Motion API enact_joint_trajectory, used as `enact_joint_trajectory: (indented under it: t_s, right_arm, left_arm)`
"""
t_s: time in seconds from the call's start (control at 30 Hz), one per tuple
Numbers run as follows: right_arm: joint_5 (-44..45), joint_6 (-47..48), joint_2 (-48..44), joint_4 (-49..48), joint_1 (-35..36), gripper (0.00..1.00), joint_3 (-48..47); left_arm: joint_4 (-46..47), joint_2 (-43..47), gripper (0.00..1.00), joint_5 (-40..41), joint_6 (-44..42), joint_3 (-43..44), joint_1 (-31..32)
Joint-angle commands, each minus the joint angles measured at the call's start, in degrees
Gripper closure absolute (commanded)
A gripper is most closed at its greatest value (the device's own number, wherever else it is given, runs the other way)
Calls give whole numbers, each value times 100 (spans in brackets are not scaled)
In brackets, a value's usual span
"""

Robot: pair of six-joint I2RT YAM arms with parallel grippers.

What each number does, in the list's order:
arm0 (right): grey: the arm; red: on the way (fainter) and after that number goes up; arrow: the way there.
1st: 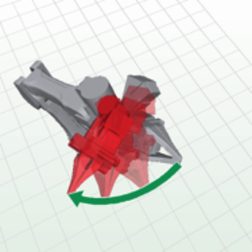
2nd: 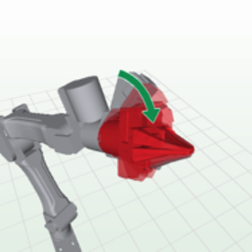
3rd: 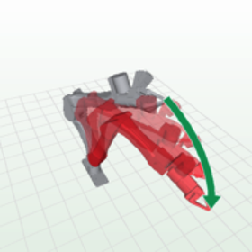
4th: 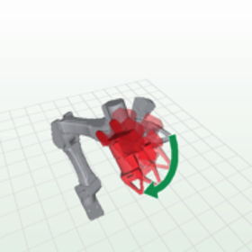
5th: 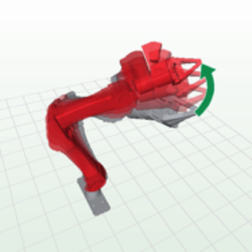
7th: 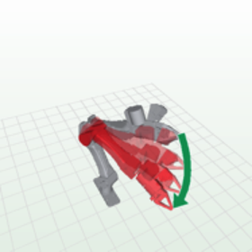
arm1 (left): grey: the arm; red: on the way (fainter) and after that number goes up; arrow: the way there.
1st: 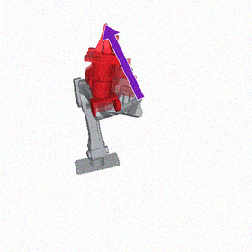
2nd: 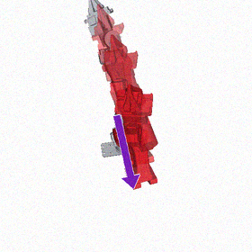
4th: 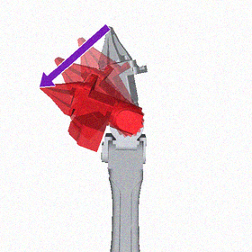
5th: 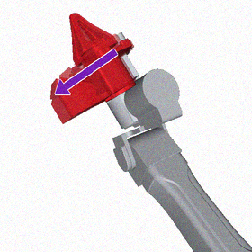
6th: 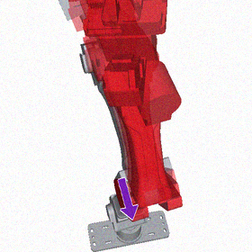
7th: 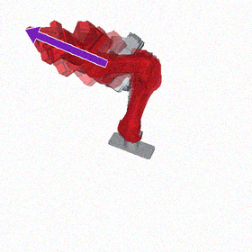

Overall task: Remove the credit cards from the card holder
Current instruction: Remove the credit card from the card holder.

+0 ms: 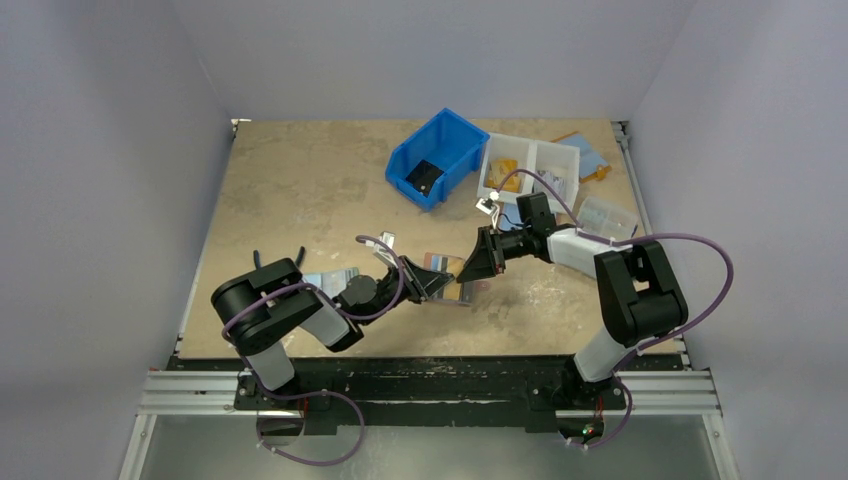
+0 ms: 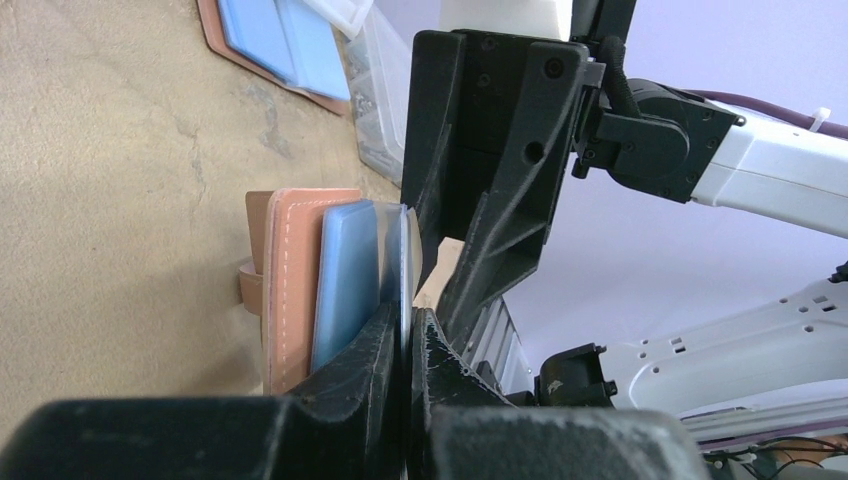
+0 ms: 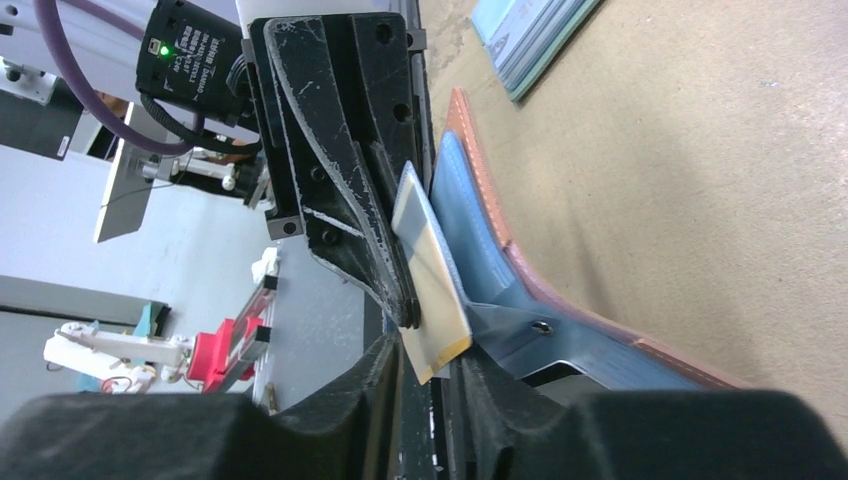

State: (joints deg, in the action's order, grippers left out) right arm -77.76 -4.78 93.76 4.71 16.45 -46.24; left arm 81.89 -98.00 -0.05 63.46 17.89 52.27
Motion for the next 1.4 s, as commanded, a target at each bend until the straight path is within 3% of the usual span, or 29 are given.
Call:
enact_joint_trajectory:
  t_s: [0.0, 0.07, 0.2, 0.4, 0.53, 0.73, 1.13, 1.37]
  right_arm:
    - [-435, -90, -2, -198, -1, 74, 32]
    - [-488, -95, -6, -215, -2, 81, 32]
    - [-500, -102, 19, -236, -8, 93, 32]
    - [-451, -99, 29, -251, -32, 97, 45]
    - [-458, -85, 44, -251, -36, 99, 49]
    - [-495, -74, 46, -258, -45, 99, 42]
    - [-565, -26, 137, -209, -54, 96, 16]
    - [-784, 11, 178, -190, -54, 95, -3]
  left_arm:
    - [702, 123, 100, 290, 47, 108, 38]
    - [702, 123, 97, 354, 68, 49, 38]
    - [780, 176, 82, 401, 122, -62, 21]
    - [650, 465, 64, 286, 69, -217, -64]
    - [374, 694, 62, 52, -3, -243, -153]
    - [105, 842, 62, -294, 58, -265, -269]
    - [-41, 944, 91, -416, 175, -333, -371]
    - [11, 936, 97, -391, 208, -449, -409]
